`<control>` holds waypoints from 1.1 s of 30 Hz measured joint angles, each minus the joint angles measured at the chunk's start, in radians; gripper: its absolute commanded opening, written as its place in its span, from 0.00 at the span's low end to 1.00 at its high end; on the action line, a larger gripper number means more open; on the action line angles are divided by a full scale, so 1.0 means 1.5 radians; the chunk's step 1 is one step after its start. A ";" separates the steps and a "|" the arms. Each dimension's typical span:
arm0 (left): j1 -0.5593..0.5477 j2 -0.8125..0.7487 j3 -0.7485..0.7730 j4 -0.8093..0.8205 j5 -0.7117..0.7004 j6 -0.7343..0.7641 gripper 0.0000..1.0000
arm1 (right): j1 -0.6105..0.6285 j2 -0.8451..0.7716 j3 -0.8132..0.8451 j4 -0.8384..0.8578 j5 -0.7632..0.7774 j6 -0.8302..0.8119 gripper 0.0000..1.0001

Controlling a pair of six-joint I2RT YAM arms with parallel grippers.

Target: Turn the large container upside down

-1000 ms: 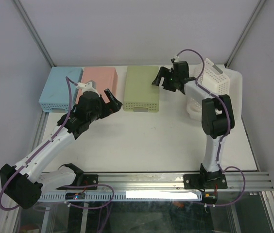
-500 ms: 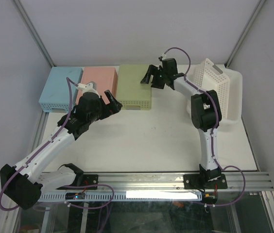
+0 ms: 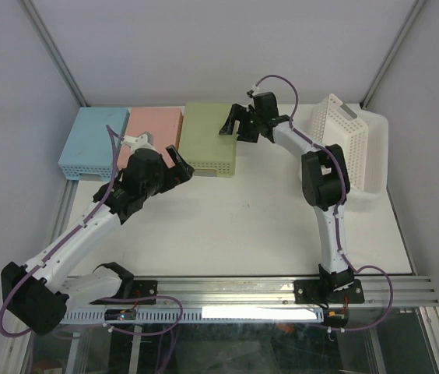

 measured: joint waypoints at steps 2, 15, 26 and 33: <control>0.000 0.008 0.000 -0.010 -0.014 -0.013 0.99 | -0.001 -0.011 -0.017 -0.002 0.018 -0.002 0.89; 0.073 0.132 0.011 -0.045 -0.045 -0.050 0.99 | -0.038 -0.374 -0.251 -0.017 0.158 -0.041 0.90; 0.132 0.248 0.017 0.075 -0.004 -0.038 0.99 | -0.081 -0.690 -0.413 -0.065 0.269 -0.091 0.99; 0.139 0.329 0.024 0.174 0.043 -0.016 0.99 | -0.153 -0.762 -0.421 -0.145 0.348 -0.102 0.90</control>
